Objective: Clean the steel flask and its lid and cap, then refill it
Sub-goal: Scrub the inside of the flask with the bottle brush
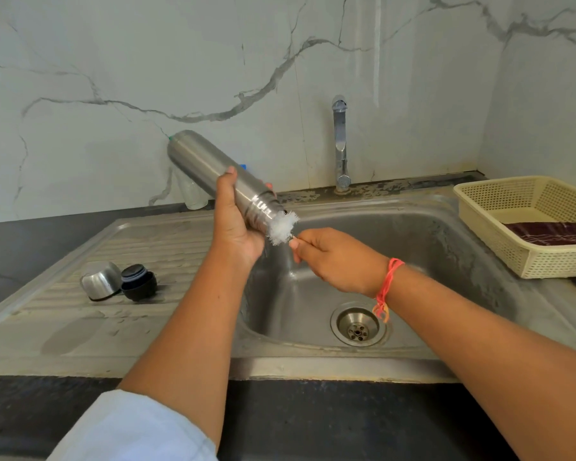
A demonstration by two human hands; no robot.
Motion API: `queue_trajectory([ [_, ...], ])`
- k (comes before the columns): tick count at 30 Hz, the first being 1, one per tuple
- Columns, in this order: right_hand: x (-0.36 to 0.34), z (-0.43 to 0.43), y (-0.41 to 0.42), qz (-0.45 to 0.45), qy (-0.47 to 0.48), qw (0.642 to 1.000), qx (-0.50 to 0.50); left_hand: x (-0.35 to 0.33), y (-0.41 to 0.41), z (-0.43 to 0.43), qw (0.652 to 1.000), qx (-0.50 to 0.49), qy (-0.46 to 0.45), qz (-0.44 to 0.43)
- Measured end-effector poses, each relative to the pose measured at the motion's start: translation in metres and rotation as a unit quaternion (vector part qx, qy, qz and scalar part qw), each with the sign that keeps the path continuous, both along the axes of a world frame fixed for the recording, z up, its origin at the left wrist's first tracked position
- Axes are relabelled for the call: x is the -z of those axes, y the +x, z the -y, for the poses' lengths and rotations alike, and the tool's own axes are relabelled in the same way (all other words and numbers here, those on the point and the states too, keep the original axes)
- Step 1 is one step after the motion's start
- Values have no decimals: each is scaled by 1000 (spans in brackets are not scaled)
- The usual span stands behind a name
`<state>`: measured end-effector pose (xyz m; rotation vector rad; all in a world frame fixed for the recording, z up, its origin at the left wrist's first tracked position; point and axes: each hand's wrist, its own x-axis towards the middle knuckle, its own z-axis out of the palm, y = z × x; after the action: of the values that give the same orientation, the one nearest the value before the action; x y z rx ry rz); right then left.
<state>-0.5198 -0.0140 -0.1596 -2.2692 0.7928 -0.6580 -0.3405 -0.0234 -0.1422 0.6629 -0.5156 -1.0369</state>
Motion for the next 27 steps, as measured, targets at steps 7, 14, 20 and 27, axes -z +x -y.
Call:
queue_trajectory([
  [7, 1, 8, -12, -56, -111, 991, 54, 0, 7, 3, 999, -12, -16, -26],
  [14, 11, 16, -16, -96, -264, 930, 238, 1, -1, 7, 999, -21, 41, -18],
  [20, 5, 10, -12, -92, -310, 902, 287, 4, 3, 10, 998, -22, 41, -35],
  [27, 8, 15, -10, -59, -282, 913, 287, 11, 9, 16, 996, 27, 79, -34],
])
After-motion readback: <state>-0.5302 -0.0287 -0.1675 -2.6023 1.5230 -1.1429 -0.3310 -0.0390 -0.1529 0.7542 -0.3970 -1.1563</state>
